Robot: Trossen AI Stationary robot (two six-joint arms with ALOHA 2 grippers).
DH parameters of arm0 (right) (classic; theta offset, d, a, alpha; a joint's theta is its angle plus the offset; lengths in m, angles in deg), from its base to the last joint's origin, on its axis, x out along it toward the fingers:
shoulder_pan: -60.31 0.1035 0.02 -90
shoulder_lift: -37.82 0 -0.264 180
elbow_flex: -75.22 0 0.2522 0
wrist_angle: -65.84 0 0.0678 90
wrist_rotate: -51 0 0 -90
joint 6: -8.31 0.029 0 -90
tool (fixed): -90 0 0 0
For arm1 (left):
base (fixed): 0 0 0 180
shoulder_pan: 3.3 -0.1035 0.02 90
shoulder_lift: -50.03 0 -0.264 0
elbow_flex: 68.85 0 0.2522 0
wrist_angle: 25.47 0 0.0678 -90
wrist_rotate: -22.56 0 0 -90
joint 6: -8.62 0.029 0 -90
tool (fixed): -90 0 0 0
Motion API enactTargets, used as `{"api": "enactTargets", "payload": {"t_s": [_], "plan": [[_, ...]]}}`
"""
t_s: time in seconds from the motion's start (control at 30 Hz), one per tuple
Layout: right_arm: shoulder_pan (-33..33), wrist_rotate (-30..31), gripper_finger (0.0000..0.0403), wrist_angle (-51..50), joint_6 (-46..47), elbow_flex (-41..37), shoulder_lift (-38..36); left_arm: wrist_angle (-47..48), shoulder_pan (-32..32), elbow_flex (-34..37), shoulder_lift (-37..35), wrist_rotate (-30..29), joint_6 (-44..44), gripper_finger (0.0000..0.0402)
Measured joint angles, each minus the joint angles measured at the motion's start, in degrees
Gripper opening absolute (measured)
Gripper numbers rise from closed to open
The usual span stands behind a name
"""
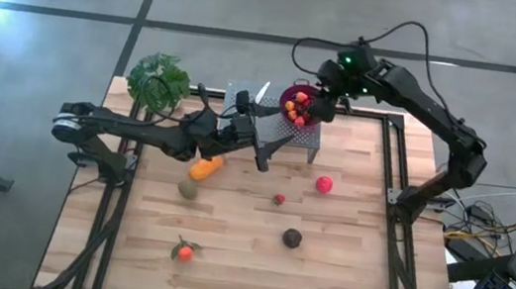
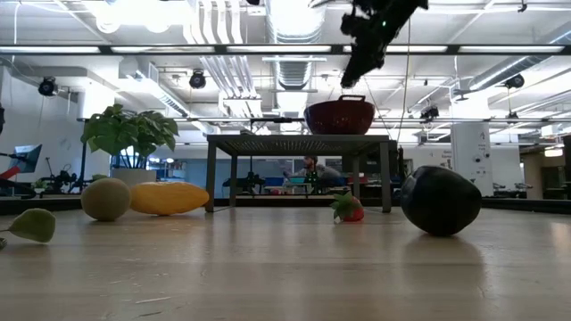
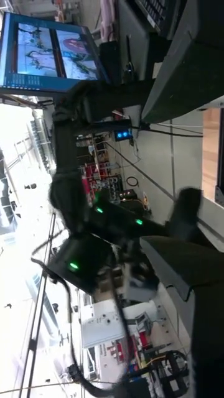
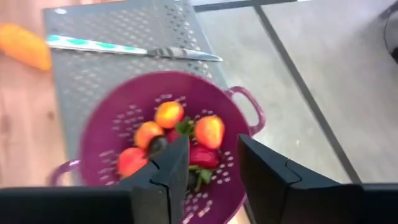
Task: Pick & Place Fruit
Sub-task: Put the red strawberry into the violet strainer bowl on the shelf
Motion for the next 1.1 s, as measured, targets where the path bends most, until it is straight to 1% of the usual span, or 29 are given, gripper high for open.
{"api": "enactTargets", "payload": {"t_s": [0.23, 0.4, 0.53, 0.63, 0.77, 0.87, 0.93, 1.1], "plan": [[6.6, -0.1, 0.0150, -6.2, 1.5, -0.1, -3.8, 2.3, 0.0, 0.0, 0.0, -0.1, 0.0, 0.0316], [13.5, -0.1, 0.0161, -9.8, 3.6, -0.9, -6.0, 3.9, 0.0, 0.0, -0.1, -0.2, 0.0, 0.0316], [19.7, -0.1, 0.0164, -9.8, 5.7, -2.8, -8.2, 6.7, 0.0, 0.0, -0.9, -0.3, 0.0, 0.0316], [24.1, 0.7, 0.0159, -9.5, 7.6, -4.8, -9.3, 9.3, 0.0, 0.0, -1.9, -0.4, 0.0, 0.0316], [29.7, 5.4, 0.0147, -9.3, 10.9, -8.8, -10.7, 12.7, 0.0, 0.0, -3.1, -0.4, 0.0, 0.0316], [33.2, 8.4, 0.0140, -8.6, 13.8, -12.4, -11.3, 13.4, 0.0, 0.0, -3.6, -0.4, 0.0, 0.0316], [35.2, 9.4, 0.0137, -6.2, 15.3, -14.7, -11.6, 14.0, 0.0, 0.0, -3.6, -0.4, 0.0, 0.0316], [39.2, 9.4, 0.0139, 1.7, 16.4, -20.9, -11.8, 14.7, -0.1, 0.0, -3.8, -0.4, 0.1, 0.0316]]}}
